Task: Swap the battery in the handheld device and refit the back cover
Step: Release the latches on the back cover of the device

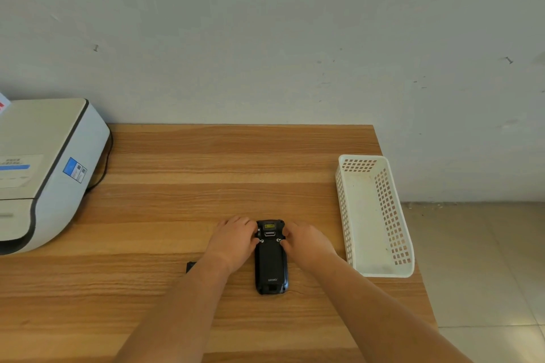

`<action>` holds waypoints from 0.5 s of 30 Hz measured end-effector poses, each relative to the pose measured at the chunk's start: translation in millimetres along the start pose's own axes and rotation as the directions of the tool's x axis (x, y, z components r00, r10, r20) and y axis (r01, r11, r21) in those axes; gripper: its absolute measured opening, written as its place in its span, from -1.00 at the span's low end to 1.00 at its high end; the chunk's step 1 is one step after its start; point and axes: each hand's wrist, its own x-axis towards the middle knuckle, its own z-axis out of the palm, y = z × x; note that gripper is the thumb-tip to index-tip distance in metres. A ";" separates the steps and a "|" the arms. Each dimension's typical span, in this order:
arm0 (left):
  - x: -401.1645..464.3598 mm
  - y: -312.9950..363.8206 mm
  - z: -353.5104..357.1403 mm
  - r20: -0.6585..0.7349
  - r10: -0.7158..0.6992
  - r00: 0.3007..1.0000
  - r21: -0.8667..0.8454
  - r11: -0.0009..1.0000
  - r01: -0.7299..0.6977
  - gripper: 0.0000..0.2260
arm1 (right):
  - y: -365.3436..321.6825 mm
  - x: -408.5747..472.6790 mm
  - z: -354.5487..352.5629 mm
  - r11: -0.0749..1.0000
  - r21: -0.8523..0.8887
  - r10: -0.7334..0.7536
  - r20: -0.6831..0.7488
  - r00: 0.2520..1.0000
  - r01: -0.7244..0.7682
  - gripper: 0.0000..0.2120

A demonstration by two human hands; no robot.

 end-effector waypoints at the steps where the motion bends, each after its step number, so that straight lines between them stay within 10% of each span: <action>1: 0.7 -0.4 0.2 -0.006 0.006 1.000 0.003 1.000 -0.006 -0.79 | 0.1 1.5 0.8 1.000 0.001 -0.010 -0.005 1.000 0.010 -0.77; 15: 7.2 -1.9 3.1 -0.008 0.141 0.990 0.072 0.988 -0.140 -0.76 | 4.2 11.3 1.5 0.965 -0.152 -0.224 -0.059 0.973 0.213 -0.79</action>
